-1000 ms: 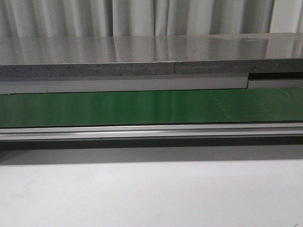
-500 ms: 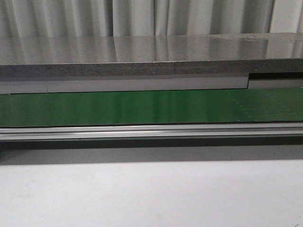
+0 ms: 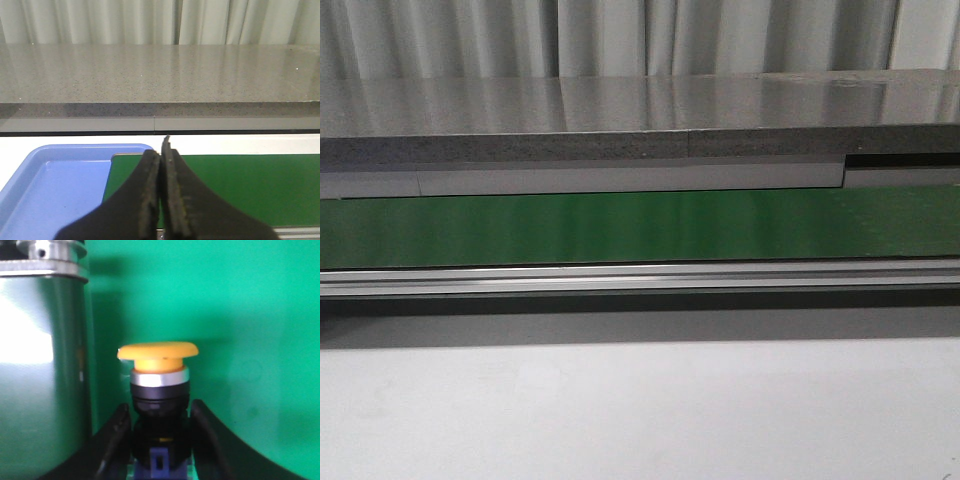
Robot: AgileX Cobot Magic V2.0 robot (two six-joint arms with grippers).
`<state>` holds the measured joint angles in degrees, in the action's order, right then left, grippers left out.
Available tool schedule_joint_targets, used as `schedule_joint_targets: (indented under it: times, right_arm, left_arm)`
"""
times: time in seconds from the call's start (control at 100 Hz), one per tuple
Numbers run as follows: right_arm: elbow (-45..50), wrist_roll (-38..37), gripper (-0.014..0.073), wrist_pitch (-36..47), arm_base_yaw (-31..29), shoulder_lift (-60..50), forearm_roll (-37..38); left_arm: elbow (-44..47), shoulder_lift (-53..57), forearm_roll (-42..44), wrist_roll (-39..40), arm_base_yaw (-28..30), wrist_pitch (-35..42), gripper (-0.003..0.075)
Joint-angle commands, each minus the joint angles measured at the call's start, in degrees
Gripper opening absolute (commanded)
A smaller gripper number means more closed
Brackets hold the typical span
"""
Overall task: Move button from left to right
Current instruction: 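Carry the button with the right gripper over the green tray, then lower the button into the green tray and open the right gripper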
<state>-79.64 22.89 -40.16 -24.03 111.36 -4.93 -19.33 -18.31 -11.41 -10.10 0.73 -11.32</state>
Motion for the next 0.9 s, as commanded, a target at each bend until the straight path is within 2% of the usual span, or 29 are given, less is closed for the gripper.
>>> schedule_joint_targets:
  times: [0.0,0.1,0.17,0.65,0.89]
  right_arm:
    - [-2.09,0.69,0.031,2.08,-0.43,-3.0,0.25]
    - [-2.09,0.69,0.0418,2.16,-0.43,-3.0,0.25]
    - [-2.09,0.69,0.0454,2.16,-0.43,-3.0,0.25]
    - [-2.09,-2.13,0.0457,2.67,-0.43,-6.65,0.12]
    - [-2.09,-2.07,0.0457,2.19,-0.12,-11.64,-8.4]
  left_arm:
    - [-1.56,-0.36,-0.64,-0.06,-0.47,4.86,-0.002]
    - [-1.56,-0.36,-0.64,-0.06,-0.47,4.86,-0.002]
    - [-1.56,-0.36,-0.64,-0.06,-0.47,4.86,-0.002]
    - [-1.56,-0.36,-0.64,-0.06,-0.47,4.86,-0.002]
    - [-1.56,-0.36,-0.64,-0.06,-0.47,4.86,-0.002]
